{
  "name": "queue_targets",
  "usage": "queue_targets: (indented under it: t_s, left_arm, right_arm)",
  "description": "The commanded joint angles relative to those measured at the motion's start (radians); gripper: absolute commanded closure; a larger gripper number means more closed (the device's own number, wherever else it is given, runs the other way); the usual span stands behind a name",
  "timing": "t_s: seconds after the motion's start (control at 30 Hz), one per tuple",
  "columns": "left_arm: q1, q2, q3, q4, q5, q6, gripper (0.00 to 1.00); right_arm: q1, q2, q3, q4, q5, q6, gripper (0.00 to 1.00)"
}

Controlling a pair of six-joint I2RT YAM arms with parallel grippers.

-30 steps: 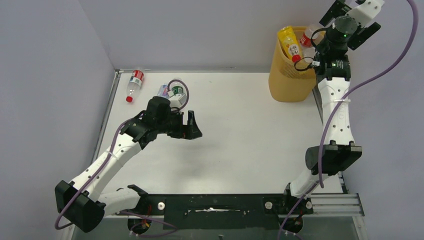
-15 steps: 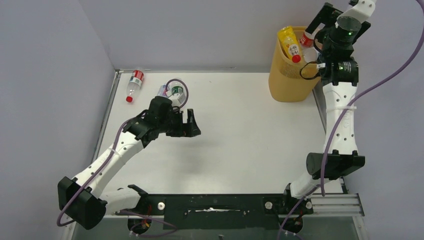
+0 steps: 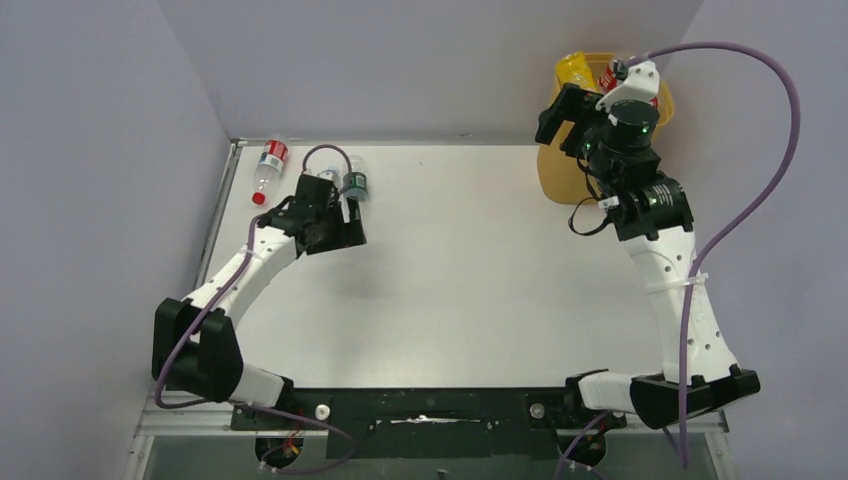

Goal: Put the plastic bottles in the bin
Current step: Pick up the plastic bottle at the center of the board.

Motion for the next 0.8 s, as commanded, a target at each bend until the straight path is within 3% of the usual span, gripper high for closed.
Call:
queue_targets:
  t_s: [0.0,0.3,0.53,0.77]
  left_arm:
    - [0.014,0.081,0.065,0.106,-0.11,0.042,0.23]
    - [0.018,0.219,0.084,0.258,-0.215,0.056,0.4]
    - [0.014,0.31,0.128,0.369,-0.219,0.082,0.4]
    - [0.009,0.422,0.186,0.372,-0.256,0.097,0.37]
  right_arm:
    - [0.034,-0.086,-0.077,-0.026,-0.027,0.056,0.07]
    - [0.109,-0.163,-0.206,-0.038,-0.027,0.096,0.1]
    - [0.133,-0.195,-0.232,-0.051,-0.022,0.106,0.1]
    - [0.147,-0.227,-0.257,-0.078,-0.014,0.112,0.11]
